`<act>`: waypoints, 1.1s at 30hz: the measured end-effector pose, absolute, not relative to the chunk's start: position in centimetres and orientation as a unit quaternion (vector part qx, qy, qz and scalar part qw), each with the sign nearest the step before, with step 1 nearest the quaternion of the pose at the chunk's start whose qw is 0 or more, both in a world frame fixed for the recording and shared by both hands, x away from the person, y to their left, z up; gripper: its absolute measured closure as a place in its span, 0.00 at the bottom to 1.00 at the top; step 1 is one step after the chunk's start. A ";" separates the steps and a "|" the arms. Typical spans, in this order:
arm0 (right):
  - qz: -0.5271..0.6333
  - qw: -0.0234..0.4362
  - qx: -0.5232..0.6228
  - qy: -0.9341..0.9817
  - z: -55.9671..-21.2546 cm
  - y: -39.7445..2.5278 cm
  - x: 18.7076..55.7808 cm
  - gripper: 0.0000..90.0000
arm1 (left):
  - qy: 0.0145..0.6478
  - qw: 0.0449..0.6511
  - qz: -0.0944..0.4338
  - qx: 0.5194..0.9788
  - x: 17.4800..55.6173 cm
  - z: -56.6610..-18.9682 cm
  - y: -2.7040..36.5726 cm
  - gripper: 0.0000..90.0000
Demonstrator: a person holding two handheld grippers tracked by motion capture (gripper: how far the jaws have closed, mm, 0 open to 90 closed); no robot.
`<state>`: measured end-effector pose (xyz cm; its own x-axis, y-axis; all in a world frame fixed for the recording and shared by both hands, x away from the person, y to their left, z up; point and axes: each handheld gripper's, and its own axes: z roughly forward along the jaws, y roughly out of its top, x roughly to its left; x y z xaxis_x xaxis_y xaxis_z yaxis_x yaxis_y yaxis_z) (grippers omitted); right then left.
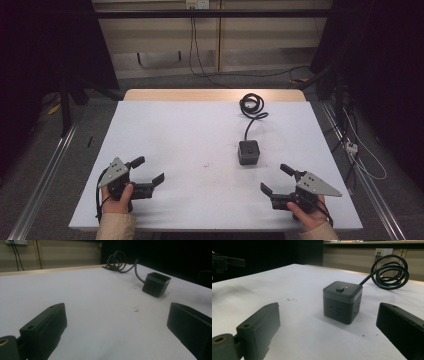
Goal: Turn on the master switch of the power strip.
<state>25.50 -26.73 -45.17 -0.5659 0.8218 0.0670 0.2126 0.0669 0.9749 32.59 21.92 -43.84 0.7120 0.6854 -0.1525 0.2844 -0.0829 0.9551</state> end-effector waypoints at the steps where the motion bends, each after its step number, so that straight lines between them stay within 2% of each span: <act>1: 0.568 0.269 0.380 0.678 -45.1 -26.7 25.5 0.05 | 0.339 0.587 0.171 0.716 32.6 -43.8 21.9 0.03; 18: 0.566 0.273 0.380 0.679 -44.9 -26.7 25.9 0.06 | 0.335 0.585 0.171 0.719 32.6 -43.8 21.9 0.03; 33: 0.561 0.277 0.379 0.682 -44.3 -26.4 26.7 0.12 | 0.335 0.586 0.170 0.718 32.5 -43.8 21.9 0.03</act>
